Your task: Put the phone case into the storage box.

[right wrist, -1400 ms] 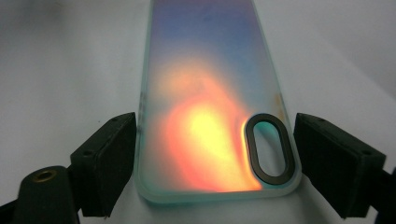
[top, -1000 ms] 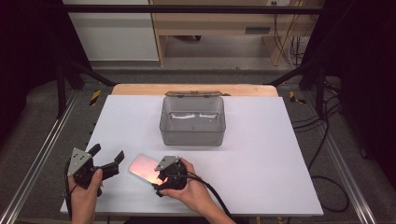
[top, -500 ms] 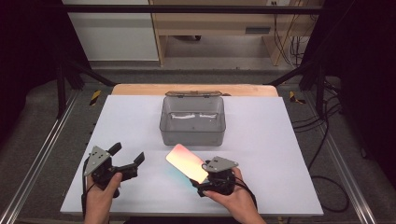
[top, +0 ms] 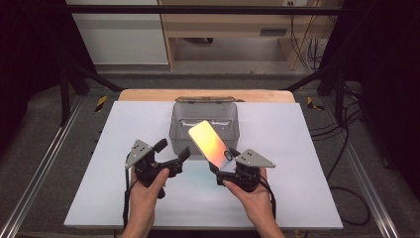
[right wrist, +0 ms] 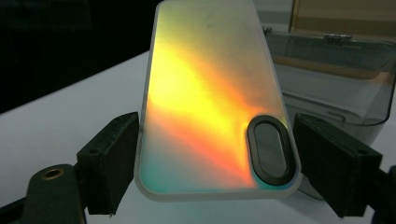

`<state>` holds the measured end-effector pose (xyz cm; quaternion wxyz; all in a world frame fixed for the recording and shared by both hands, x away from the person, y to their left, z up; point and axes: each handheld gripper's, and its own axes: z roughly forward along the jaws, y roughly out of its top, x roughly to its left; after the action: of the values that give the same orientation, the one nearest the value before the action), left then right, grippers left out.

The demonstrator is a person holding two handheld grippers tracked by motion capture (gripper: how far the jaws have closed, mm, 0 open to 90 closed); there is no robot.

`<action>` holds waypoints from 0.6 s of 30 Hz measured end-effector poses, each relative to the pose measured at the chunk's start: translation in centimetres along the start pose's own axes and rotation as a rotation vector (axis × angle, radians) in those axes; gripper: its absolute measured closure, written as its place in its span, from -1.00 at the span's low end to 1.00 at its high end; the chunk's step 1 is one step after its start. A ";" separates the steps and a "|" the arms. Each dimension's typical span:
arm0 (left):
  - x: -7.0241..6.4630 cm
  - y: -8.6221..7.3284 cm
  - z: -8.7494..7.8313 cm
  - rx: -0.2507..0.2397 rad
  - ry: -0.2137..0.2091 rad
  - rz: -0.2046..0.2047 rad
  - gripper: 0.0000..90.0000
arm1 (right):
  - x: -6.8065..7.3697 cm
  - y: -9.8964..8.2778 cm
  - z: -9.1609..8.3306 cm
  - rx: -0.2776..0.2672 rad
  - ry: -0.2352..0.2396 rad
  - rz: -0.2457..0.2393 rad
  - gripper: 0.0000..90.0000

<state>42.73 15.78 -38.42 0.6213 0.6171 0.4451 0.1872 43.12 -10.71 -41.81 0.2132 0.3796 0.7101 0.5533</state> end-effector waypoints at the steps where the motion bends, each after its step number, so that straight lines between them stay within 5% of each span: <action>1: -0.2 -0.2 0.3 0.003 -0.003 -0.016 -0.74 | -0.1 0.0 0.2 -0.028 -0.005 0.033 -0.61; 7: -1.4 -1.0 2.1 0.000 -0.043 -0.094 -0.46 | 0.0 0.0 -0.1 -0.084 -0.020 0.054 -0.61; 11: -1.8 -1.1 2.9 -0.022 -0.028 -0.142 -0.29 | 0.2 -0.1 -0.1 -0.095 -0.021 0.058 -0.61; 12: -1.8 -1.2 3.1 -0.035 -0.044 -0.167 -0.12 | 0.3 -0.2 0.0 -0.095 -0.021 0.060 -0.61; 16: -2.1 -1.5 3.6 -0.026 -0.061 -0.219 0.03 | 0.5 -0.4 0.2 -0.100 -0.021 0.083 -0.61; 18: -2.2 -1.7 3.6 -0.024 -0.061 -0.218 0.06 | 0.6 -0.4 0.2 -0.099 -0.021 0.081 -0.61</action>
<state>43.88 11.58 -39.82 0.6586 0.5629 0.4883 0.1048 42.82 -10.17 -42.24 0.2167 0.4030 0.6635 0.5919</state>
